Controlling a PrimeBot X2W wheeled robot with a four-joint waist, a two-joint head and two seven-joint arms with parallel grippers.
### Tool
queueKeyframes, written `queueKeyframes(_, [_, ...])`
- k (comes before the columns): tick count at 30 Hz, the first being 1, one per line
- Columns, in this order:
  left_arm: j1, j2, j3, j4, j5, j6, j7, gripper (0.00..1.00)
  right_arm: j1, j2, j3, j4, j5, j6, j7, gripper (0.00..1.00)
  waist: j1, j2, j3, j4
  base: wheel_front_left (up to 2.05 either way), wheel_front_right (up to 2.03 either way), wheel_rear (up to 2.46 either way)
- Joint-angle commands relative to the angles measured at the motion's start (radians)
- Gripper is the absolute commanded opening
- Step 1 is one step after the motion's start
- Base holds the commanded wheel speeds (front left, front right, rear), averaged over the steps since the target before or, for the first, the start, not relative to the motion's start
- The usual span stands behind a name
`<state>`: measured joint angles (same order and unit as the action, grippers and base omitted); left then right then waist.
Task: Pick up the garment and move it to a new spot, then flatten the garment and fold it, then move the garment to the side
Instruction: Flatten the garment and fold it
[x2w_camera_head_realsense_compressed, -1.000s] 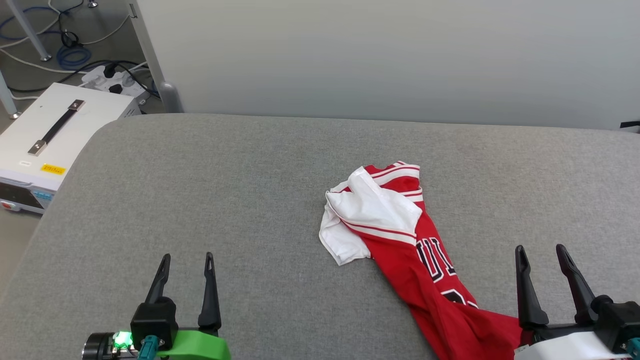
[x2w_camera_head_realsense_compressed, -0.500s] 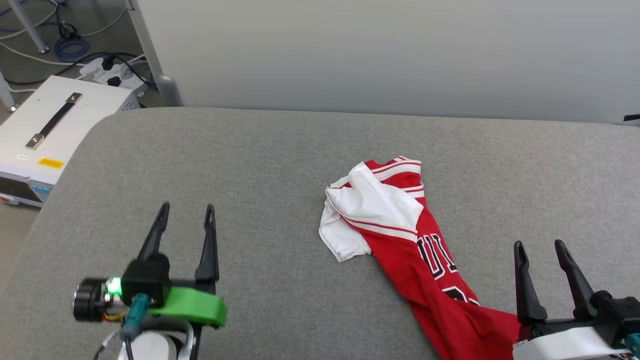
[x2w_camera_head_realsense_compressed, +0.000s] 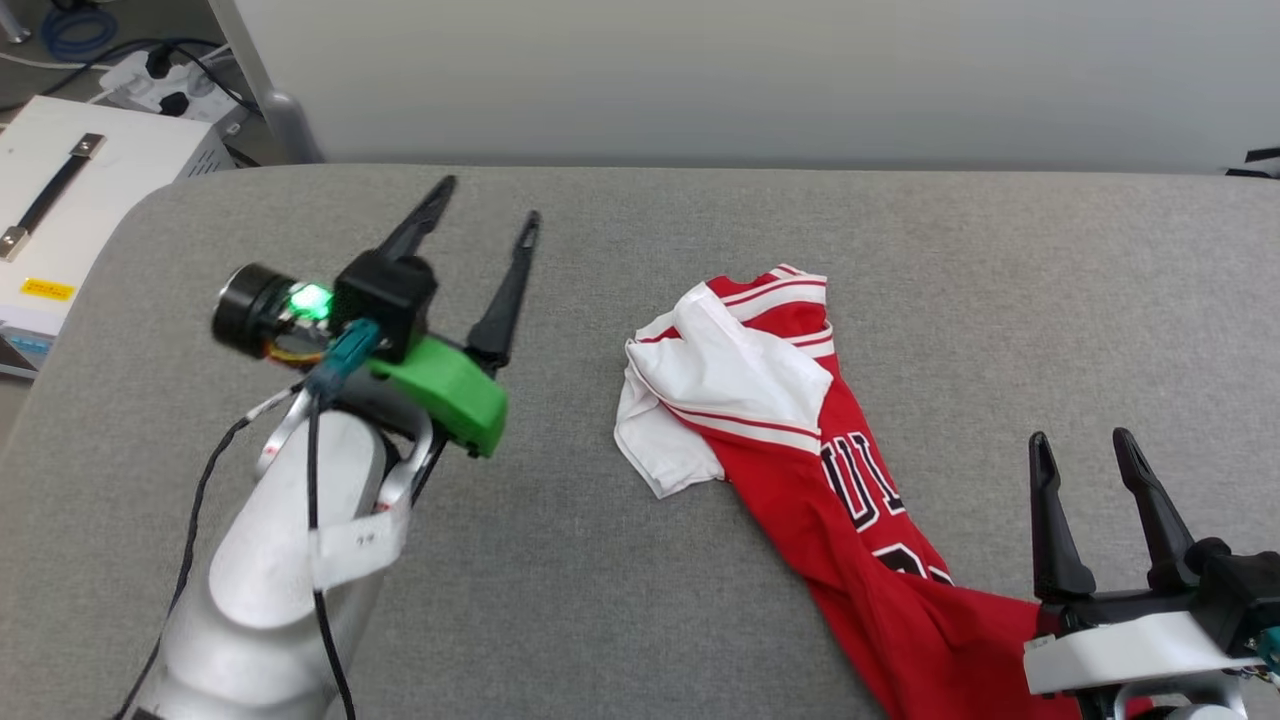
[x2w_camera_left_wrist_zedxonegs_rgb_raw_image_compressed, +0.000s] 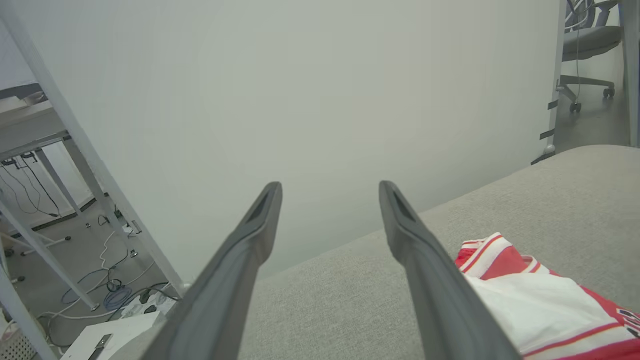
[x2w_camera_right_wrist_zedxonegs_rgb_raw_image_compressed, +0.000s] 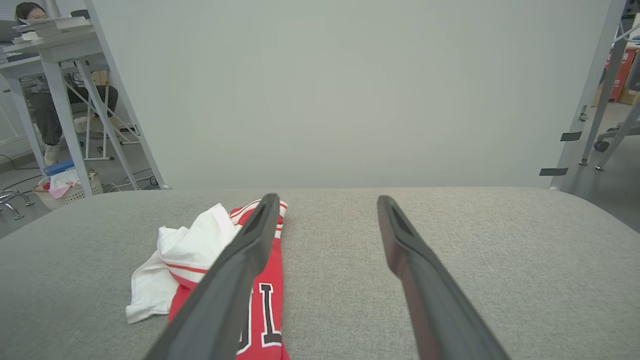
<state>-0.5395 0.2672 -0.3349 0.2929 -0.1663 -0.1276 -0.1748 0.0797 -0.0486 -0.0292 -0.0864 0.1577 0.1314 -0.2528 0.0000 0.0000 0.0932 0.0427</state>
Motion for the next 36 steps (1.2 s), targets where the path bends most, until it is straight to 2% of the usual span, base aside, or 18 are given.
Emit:
queueKeyframes(1, [-0.043,0.016,-0.05,0.014,-0.046,-0.002,0.035,1.0,-0.022,-0.002,-0.001,-0.004,-0.006,-0.001,-0.009,1.0,0.0,0.0,0.026,-0.018,0.0,0.0,0.0])
queueKeyframes(6, [-0.177,0.091,-0.294,0.044,-0.285,-0.003,0.251,1.0,-0.05,-0.002,-0.002,-0.006,-0.004,-0.001,-0.009,1.0,0.0,0.0,0.063,-0.035,0.0,0.0,0.0])
queueKeyframes(11, [-0.269,0.156,-0.517,0.047,-0.468,-0.003,0.486,1.0,-0.076,-0.002,0.003,-0.005,0.0,-0.001,-0.009,1.0,0.0,0.0,0.095,-0.056,0.0,0.0,0.0])
queueKeyframes(15, [-0.327,0.196,-0.655,0.04,-0.569,-0.003,0.602,1.0,-0.098,-0.002,0.008,-0.004,0.005,-0.001,-0.009,1.0,0.0,0.0,0.12,-0.077,0.0,0.0,0.0])
queueKeyframes(19, [-0.368,0.212,-0.776,0.043,-0.65,-0.003,0.679,1.0,-0.116,-0.002,0.009,-0.005,0.01,-0.001,-0.009,1.0,0.0,0.0,0.147,-0.096,0.0,0.0,0.0])
queueKeyframes(27, [-0.441,0.198,-0.923,0.106,-0.696,-0.003,0.718,1.0,-0.155,-0.002,0.033,-0.003,0.025,-0.001,-0.009,1.0,0.0,0.0,0.204,-0.137,0.0,0.0,0.0])
queueKeyframes(35, [-0.402,0.192,-0.945,0.134,-0.647,-0.003,0.814,1.0,-0.18,-0.002,0.044,0.001,0.041,-0.001,-0.009,1.0,0.0,0.0,0.249,-0.176,0.0,0.0,0.0])
queueKeyframes(36, [-0.392,0.194,-0.945,0.127,-0.635,-0.003,0.825,0.44,-0.18,-0.002,0.042,0.002,0.042,-0.001,-0.009,1.0,0.0,0.0,0.25,-0.178,0.0,0.0,0.0])
